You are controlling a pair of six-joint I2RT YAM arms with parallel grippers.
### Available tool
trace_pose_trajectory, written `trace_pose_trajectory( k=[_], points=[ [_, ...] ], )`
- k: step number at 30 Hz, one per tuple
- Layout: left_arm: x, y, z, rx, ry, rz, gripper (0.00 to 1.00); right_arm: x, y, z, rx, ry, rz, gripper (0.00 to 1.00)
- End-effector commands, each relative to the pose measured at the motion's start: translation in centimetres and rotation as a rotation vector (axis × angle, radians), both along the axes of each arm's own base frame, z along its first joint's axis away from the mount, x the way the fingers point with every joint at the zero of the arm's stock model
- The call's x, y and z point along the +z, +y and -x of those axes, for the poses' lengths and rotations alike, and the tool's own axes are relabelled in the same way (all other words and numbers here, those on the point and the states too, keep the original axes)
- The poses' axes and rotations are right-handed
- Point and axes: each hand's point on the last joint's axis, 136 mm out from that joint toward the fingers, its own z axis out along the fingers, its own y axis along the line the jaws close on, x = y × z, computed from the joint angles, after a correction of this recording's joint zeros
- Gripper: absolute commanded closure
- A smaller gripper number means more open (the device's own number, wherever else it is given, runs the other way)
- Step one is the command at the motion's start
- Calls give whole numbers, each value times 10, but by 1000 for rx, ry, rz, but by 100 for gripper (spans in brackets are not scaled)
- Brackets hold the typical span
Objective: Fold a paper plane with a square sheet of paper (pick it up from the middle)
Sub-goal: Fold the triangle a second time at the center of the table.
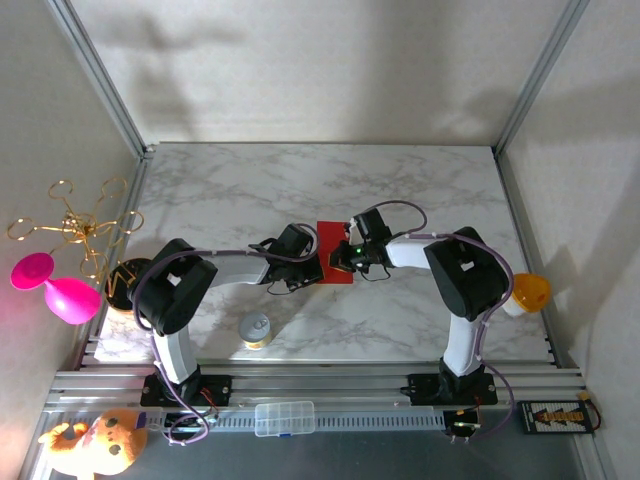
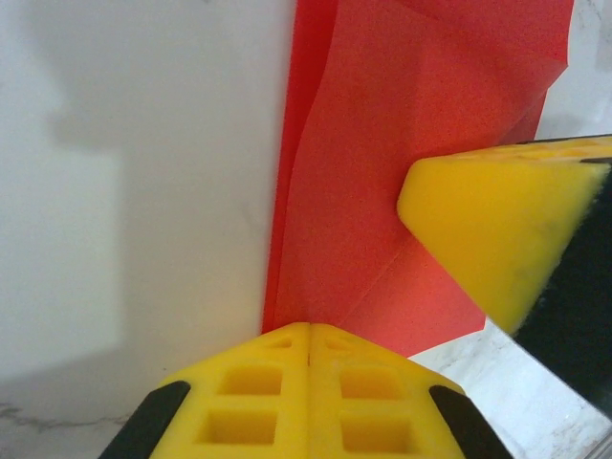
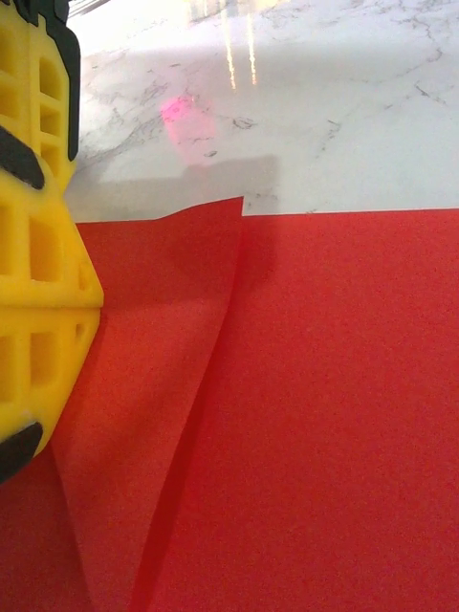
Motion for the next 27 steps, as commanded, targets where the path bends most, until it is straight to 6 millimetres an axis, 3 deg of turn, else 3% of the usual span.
trace_pose_trajectory(
  k=[1,8,11,14,17,23,27],
  points=[
    [-55,51,44,52,193,-205,100,-13,-40,-19,-99,-24,103,96],
    [-59,56,47,42,199,-225,100,-17,-99,-50,-232,-47,149,96],
    [-53,50,41,32,181,-207,100,-2,-107,-61,-257,-91,160,96],
    [-48,45,36,27,169,-192,100,25,-94,-61,-234,-141,111,95],
    [-45,41,33,21,163,-180,100,39,-70,-49,-180,-160,72,95],
    [-43,39,32,16,161,-174,100,27,-18,-21,-66,-96,27,95],
    [-41,38,31,12,154,-171,100,15,0,-16,-30,-63,27,95]
  ],
)
